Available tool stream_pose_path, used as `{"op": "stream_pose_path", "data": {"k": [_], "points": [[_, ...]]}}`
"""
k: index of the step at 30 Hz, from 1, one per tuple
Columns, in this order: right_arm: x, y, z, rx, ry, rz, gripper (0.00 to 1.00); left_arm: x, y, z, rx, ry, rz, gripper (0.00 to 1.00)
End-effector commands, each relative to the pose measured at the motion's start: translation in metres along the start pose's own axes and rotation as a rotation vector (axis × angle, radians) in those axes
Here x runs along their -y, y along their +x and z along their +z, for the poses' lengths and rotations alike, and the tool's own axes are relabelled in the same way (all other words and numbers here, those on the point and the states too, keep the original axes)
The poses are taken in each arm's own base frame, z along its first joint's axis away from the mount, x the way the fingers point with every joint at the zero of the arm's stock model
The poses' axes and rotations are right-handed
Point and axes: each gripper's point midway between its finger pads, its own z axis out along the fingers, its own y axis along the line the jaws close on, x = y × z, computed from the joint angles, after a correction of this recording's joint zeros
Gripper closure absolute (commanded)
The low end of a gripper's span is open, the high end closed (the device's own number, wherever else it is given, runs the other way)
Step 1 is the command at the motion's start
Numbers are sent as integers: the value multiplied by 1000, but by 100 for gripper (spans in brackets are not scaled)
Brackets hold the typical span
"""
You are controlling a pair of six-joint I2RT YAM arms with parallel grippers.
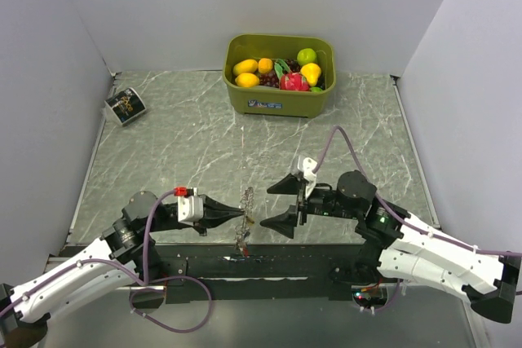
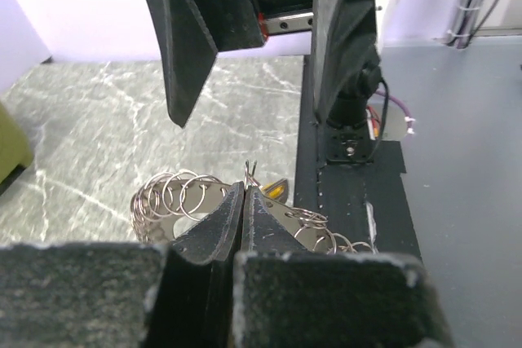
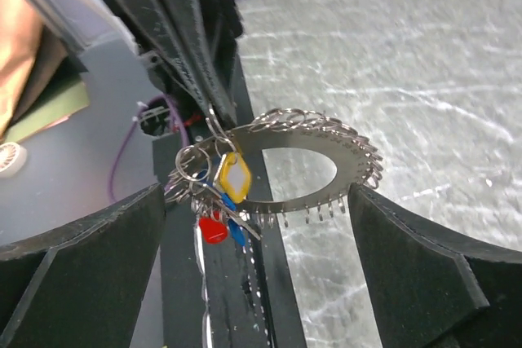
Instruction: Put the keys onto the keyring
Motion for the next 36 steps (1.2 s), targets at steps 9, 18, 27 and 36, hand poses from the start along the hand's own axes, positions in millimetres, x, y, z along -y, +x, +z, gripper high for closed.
{"op": "stream_pose_path", "data": {"k": [9, 18, 27, 36], "points": [[-46, -41, 4, 140, -271, -78, 37, 20, -40, 11, 222, 146, 71, 99], [-48, -35, 11, 116, -284, -61, 54, 19, -45, 17, 250, 161, 78, 99], [-43, -27, 18, 94, -259, -37, 74, 21, -48, 17, 262, 172, 88, 99], [-39, -27, 19, 60, -236, -27, 100, 20, -50, 16, 251, 165, 93, 99]]}}
